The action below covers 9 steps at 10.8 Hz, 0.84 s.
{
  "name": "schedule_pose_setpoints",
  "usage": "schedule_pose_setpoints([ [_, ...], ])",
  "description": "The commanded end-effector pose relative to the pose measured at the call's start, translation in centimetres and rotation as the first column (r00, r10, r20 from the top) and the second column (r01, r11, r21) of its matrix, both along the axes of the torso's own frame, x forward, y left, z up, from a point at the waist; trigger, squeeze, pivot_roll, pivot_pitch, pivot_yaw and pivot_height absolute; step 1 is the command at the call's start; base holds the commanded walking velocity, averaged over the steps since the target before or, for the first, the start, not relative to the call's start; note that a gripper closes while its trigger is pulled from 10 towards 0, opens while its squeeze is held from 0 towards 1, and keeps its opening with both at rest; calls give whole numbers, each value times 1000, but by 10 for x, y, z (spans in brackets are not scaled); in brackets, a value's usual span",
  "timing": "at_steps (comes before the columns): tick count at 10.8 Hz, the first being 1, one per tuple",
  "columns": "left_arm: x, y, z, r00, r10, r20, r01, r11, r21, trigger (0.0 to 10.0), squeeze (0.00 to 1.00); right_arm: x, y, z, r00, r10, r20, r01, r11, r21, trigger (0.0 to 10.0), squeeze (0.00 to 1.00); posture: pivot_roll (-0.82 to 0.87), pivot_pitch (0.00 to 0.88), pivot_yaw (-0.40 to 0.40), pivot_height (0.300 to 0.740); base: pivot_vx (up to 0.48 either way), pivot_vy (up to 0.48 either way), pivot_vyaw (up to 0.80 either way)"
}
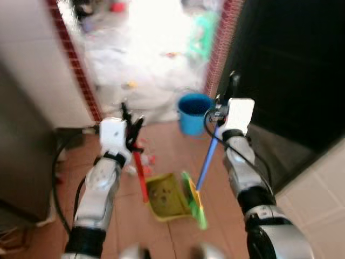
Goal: Sweep floor
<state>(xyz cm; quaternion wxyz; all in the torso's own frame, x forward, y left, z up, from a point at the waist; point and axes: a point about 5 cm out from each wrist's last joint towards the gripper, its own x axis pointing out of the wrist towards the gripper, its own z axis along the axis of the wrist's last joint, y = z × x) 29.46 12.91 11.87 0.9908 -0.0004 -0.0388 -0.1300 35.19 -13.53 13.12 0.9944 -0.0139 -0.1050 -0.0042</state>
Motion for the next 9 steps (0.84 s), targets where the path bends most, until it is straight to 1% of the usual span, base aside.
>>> schedule_pose_setpoints([
  [1,3,1,10,999,-15,49,15,1000,9,10000,0,0,-2,6,999,-20,33,19,1000,18,10000,0,-52,0,80,740,0,0,0],
  [3,11,-2,14,997,-45,57,43,999,27,10000,0,0,-4,10,998,-27,53,26,1000,15,10000,0,-81,0,105,740,0,0,0],
  [4,14,-6,16,997,-52,58,51,998,28,10000,0,-1,-13,8,998,-49,50,49,999,9,10000,0,-74,0,110,740,0,0,0],
  [5,12,-5,15,997,-55,59,54,998,26,10000,0,-2,-15,7,997,-56,47,56,998,0,10000,0,-73,0,99,740,0,0,0],
  [6,7,-2,11,998,-44,55,43,999,27,10000,0,-2,-14,9,998,-42,55,43,999,-16,10000,0,-73,0,66,740,0,0,0],
  [7,5,1,9,998,-21,55,20,1000,22,10000,0,-1,-11,12,998,-9,60,11,999,-30,10000,0,-68,0,47,740,0,0,0],
  [8,3,8,9,997,32,65,-33,999,6,10000,0,0,-9,13,999,16,50,-15,1000,-23,10000,0,-63,0,13,740,0,0,0],
  [9,3,16,9,995,80,65,-79,997,-6,10000,0,-1,-8,10,999,19,34,-18,1000,-19,10000,0,-61,0,-1,740,0,0,0],
])
